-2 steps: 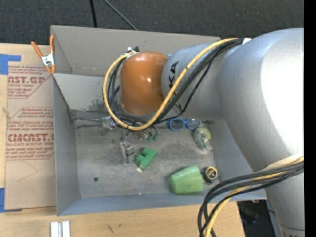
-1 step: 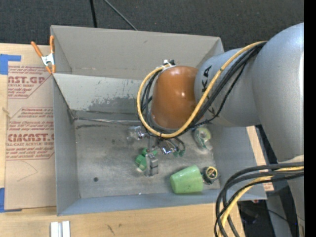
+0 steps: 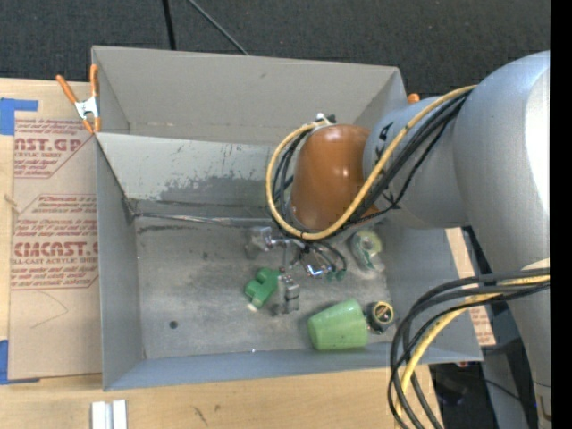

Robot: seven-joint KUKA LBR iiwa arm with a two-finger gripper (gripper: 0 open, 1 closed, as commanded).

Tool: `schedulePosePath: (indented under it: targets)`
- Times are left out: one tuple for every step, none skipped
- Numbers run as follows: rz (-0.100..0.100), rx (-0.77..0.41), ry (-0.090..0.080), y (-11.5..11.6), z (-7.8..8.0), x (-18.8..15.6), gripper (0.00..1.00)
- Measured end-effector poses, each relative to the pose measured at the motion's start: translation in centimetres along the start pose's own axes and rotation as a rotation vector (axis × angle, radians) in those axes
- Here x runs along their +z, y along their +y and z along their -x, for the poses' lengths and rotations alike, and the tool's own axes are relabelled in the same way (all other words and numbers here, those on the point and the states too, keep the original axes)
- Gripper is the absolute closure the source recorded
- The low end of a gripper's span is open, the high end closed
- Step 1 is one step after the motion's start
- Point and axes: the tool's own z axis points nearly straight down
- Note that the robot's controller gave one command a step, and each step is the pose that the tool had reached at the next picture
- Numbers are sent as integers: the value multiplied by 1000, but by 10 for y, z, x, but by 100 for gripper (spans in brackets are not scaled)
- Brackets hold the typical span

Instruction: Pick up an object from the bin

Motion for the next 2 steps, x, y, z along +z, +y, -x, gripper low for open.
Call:
schedulePosePath:
  targets:
    - [1,-4,-3,3,1,-3,100]
    - [-1,-15,-10,25,-21,-180,100]
